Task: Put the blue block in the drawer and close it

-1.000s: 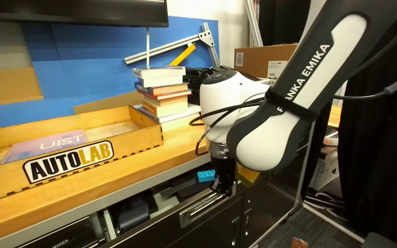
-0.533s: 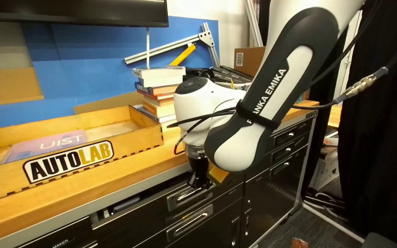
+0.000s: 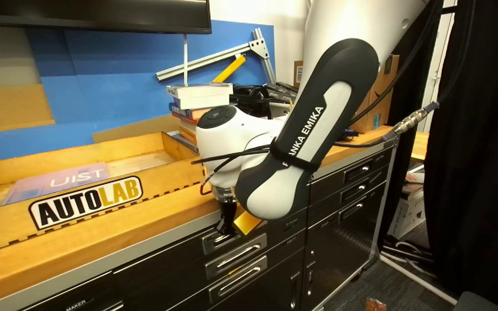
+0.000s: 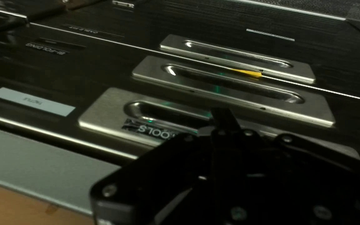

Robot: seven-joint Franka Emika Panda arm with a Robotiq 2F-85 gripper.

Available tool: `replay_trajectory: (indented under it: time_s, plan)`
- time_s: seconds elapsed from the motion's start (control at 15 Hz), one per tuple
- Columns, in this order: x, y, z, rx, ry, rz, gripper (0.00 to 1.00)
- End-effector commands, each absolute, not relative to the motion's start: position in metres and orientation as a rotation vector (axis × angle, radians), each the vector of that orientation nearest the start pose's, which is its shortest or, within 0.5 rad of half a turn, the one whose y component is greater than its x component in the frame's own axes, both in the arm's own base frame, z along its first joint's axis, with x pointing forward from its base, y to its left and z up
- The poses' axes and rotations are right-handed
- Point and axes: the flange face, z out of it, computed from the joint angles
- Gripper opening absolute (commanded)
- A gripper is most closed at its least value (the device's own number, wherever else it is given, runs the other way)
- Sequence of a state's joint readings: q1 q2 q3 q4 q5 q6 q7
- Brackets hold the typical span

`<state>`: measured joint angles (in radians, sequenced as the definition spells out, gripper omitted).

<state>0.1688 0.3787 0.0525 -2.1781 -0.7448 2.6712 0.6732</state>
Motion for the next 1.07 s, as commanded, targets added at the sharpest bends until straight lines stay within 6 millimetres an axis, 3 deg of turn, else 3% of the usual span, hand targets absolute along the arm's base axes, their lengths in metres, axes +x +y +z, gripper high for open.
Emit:
replay_trajectory:
  time_s: [0.0,0.07,0.13,0.27,0.4,0.6,0.8,0.87,1.0]
  plan:
    - [0.572,0.151,0.232,-3.350,-0.266,-0.583,0.00]
    - [0.569,0.150,0.233,-3.356,-0.271,-0.572,0.00]
    - [0.563,0.149,0.233,-3.354,-0.287,-0.512,0.26]
    - [0.552,0.142,0.241,-3.367,-0.317,-0.411,0.33]
    - [0.543,0.127,0.255,-3.386,-0.334,-0.316,0.49]
    - [0.534,0.103,0.287,-3.405,-0.323,-0.190,0.72]
    - [0.523,0.091,0.324,-3.395,-0.340,-0.065,0.94]
    - [0.520,0.089,0.337,-3.385,-0.346,-0.028,0.99]
    - [0.512,0.091,0.362,-3.324,-0.406,0.065,1.00]
